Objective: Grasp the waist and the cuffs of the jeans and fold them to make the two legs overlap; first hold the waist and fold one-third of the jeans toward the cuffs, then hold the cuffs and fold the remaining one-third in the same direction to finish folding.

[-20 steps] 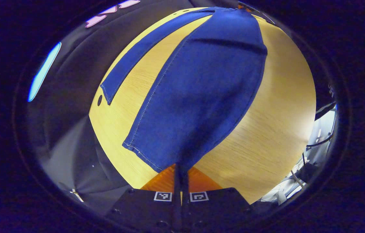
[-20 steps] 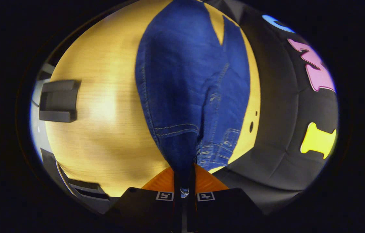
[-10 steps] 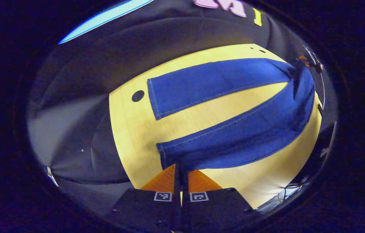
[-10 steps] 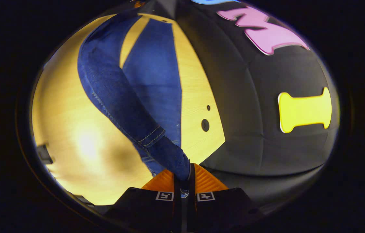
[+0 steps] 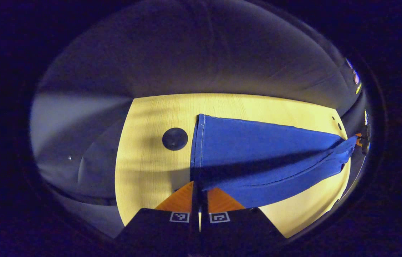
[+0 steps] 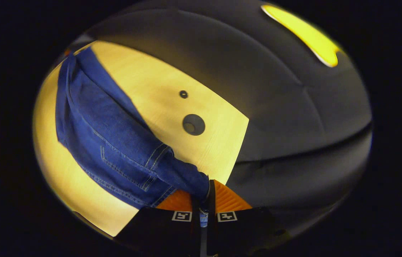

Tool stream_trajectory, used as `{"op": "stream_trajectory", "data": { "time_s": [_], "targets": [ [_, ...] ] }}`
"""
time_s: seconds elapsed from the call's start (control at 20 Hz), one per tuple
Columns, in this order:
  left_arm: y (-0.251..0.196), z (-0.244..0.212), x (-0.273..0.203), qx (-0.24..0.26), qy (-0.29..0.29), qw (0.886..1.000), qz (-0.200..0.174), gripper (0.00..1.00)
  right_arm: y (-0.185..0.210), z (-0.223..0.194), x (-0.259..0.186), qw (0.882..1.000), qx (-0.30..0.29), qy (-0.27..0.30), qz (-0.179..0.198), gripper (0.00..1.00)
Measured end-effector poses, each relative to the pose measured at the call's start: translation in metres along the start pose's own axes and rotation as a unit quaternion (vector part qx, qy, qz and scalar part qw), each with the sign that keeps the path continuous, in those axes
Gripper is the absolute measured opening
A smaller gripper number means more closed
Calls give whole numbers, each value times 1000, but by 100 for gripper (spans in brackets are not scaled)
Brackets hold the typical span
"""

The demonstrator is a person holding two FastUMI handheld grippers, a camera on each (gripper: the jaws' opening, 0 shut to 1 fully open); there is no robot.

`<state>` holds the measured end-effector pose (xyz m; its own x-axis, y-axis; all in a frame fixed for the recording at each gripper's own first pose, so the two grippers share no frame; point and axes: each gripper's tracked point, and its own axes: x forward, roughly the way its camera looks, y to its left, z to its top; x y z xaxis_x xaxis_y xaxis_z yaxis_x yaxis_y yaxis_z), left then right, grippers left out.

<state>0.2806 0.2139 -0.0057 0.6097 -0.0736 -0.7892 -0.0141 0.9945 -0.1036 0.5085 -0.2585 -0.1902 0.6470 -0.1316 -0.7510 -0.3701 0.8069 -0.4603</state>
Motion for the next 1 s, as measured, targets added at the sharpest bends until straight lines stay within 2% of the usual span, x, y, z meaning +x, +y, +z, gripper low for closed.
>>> {"op": "stream_trajectory", "data": {
  "time_s": [0.05,0.1,0.15,0.2,0.25,0.3,0.4,0.5,0.6,0.7,0.8,1.0],
  "targets": [
    [2,10,-6,-4,-2,1000,9,8,0,4,1,1000,27,4,4,11],
    [3,20,-11,0,-2,1000,16,11,-3,7,-5,999,45,9,2,19],
    [1,28,-22,-1,-3,1000,19,20,-5,8,-5,998,58,13,3,16],
    [8,21,-5,-4,-11,1000,29,24,-7,6,-7,998,61,21,-1,28],
    [8,27,-14,-10,-27,999,34,42,-15,1,-6,998,63,20,-19,32],
    [11,32,-22,-16,-45,998,41,61,-20,5,-8,997,69,12,-28,54],
    [21,46,-50,-26,-83,994,59,99,-16,12,-21,992,120,-18,-21,98],
    [26,56,-73,-40,-131,987,79,96,-9,20,-47,978,199,-56,-9,98],
    [21,60,-110,-53,-180,979,85,97,-5,20,-73,957,273,-94,-13,98],
    [10,60,-145,-53,-222,969,94,96,-8,8,-93,938,320,-126,-47,98],
    [-4,55,-168,-25,-258,960,104,96,-10,-7,-105,916,360,-154,-86,98],
    [-59,32,-217,38,-314,942,110,96,-1,-42,-99,855,485,-159,-95,98]
  ]
}}
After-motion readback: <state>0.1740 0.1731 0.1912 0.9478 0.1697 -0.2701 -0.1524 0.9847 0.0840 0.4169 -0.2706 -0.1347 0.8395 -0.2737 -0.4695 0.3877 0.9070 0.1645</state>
